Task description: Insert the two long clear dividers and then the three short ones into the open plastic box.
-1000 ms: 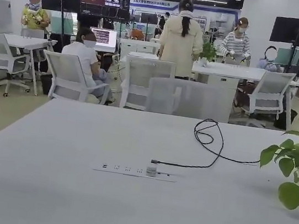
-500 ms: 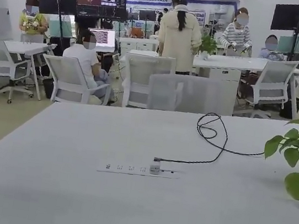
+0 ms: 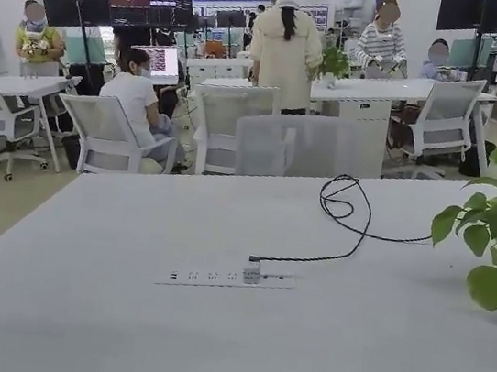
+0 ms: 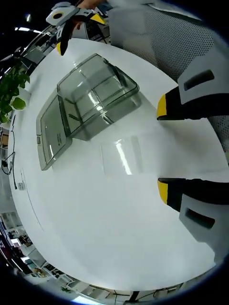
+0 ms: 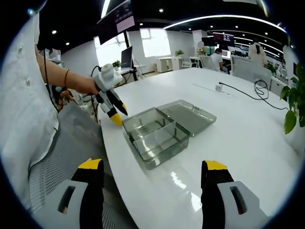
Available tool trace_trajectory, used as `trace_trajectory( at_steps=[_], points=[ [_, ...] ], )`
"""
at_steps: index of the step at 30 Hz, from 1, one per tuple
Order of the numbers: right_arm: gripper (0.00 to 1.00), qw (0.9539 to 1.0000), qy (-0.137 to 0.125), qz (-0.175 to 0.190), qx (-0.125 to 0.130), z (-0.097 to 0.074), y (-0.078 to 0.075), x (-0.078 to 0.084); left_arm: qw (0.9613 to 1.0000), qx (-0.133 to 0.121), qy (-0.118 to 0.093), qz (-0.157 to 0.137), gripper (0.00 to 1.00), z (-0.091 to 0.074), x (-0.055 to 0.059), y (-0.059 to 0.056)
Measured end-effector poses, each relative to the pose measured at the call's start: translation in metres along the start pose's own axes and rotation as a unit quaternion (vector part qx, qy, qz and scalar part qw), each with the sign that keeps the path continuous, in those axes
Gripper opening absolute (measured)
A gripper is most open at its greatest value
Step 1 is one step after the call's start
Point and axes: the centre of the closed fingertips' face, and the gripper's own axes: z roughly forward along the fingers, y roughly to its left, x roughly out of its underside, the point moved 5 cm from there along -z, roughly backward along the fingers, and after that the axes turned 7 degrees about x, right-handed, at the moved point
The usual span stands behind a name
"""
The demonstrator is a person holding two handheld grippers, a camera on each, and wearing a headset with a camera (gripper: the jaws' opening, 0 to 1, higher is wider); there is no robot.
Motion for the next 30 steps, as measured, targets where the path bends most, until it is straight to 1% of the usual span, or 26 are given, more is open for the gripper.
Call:
trace_trajectory(
  at_steps=[2, 4, 6, 8, 11, 14, 15, 18, 20, 24, 30],
  points=[
    [0.85, 1.0, -0.004, 0.006, 0.002, -0.0011, 0.0007, -0.0001, 1.0, -0.001, 0.004, -0.004, 0.46, 0.0007, -0.0009, -0.0012],
    [0.85, 0.9999, -0.008, 0.009, 0.003, -0.0017, 0.0014, 0.0004, 0.9996, -0.014, 0.021, 0.014, 0.44, 0.0005, -0.0003, -0.0006],
    [0.85, 0.9999, -0.01, 0.009, 0.006, -0.002, 0.0015, 0.0011, 0.9993, -0.02, 0.028, 0.017, 0.42, 0.0017, -0.0008, -0.0016],
    [0.85, 0.9998, -0.014, 0.011, 0.009, -0.0022, 0.002, 0.0013, 0.9985, -0.034, 0.038, 0.022, 0.4, 0.0024, -0.0011, -0.0003],
    [0.84, 0.9997, -0.018, 0.014, 0.011, -0.0033, 0.0013, 0.0016, 0.9978, -0.042, 0.046, 0.024, 0.37, 0.0037, -0.0018, 0.0002],
    [0.84, 0.9995, -0.022, 0.017, 0.014, -0.0052, 0.0003, 0.0026, 0.9974, -0.043, 0.054, 0.02, 0.37, 0.0039, -0.0037, 0.0009],
    [0.84, 0.9994, -0.024, 0.019, 0.016, -0.006, -0.0001, 0.0031, 0.9973, -0.041, 0.056, 0.025, 0.35, 0.0039, -0.0041, 0.0006],
    [0.84, 0.9993, -0.025, 0.021, 0.018, -0.0069, 0.0, 0.004, 0.9968, -0.035, 0.061, 0.037, 0.34, 0.0049, -0.0055, 0.0001],
    [0.84, 0.9991, -0.027, 0.024, 0.02, -0.0076, -0.0002, 0.005, 0.9968, -0.034, 0.062, 0.037, 0.34, 0.0049, -0.0059, 0.0006],
    [0.84, 0.999, -0.026, 0.028, 0.023, -0.0083, 0.0016, 0.006, 0.9961, -0.035, 0.072, 0.037, 0.34, 0.0058, -0.0075, 0.0007],
    [0.84, 0.9992, -0.023, 0.023, 0.022, -0.0085, 0.0017, 0.0092, 0.9958, -0.034, 0.079, 0.033, 0.32, 0.0053, -0.0083, 0.0013]
  ],
)
